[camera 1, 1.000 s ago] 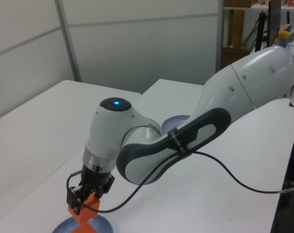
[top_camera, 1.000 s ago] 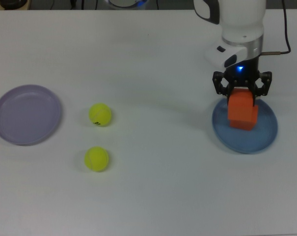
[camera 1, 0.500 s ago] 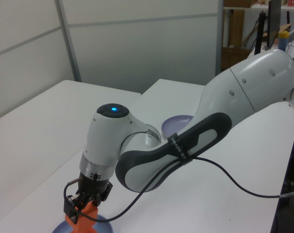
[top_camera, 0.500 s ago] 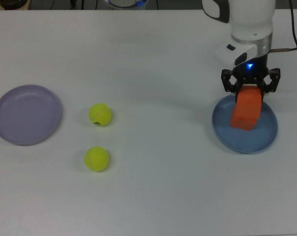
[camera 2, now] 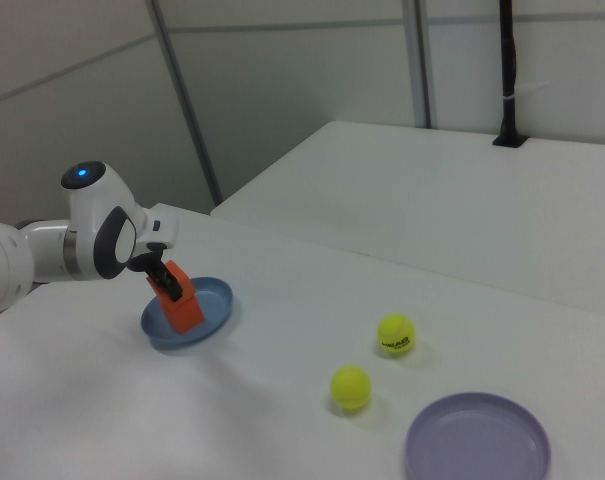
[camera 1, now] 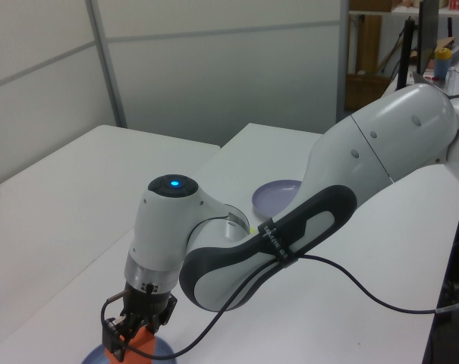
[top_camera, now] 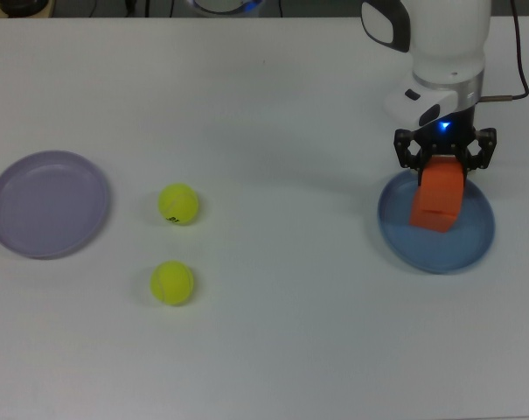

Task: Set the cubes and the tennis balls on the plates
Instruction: 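Carry the second cube to the blue plate, stack it, release, then raise the gripper and move it over a yellow tennis ball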

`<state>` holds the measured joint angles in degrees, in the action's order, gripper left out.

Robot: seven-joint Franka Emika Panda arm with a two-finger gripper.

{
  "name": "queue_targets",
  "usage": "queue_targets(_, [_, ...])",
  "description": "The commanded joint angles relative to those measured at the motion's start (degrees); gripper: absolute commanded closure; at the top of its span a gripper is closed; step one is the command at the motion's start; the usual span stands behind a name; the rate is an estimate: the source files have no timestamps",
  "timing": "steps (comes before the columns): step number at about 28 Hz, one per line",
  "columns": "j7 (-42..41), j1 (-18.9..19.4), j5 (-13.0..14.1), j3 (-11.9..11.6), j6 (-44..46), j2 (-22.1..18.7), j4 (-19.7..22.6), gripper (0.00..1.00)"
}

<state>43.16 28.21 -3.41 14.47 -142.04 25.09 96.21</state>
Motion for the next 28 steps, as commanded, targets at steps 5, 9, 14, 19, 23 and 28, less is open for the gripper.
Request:
queue_targets(5, [1.2, 0.4, -4.1, 0.0, 0.4, 0.2, 0.1, 0.0])
queue_targets(9, [1.4, 0.4, -4.0, 0.0, 0.5, -0.9, 0.1, 0.0])
queue_targets(14, [1.5, 0.0, -3.3, 0.0, 3.8, -5.7, 0.2, 0.0])
queue_targets(19, [1.0, -2.9, -1.5, -0.1, 10.1, -12.5, 0.3, 0.0])
queue_targets(23, [-4.9, -6.2, 2.6, -0.9, 17.2, -17.7, 0.3, 0.0])
queue_targets(28, [-19.3, -8.8, 10.1, -7.7, 28.5, -22.9, -0.1, 0.0])
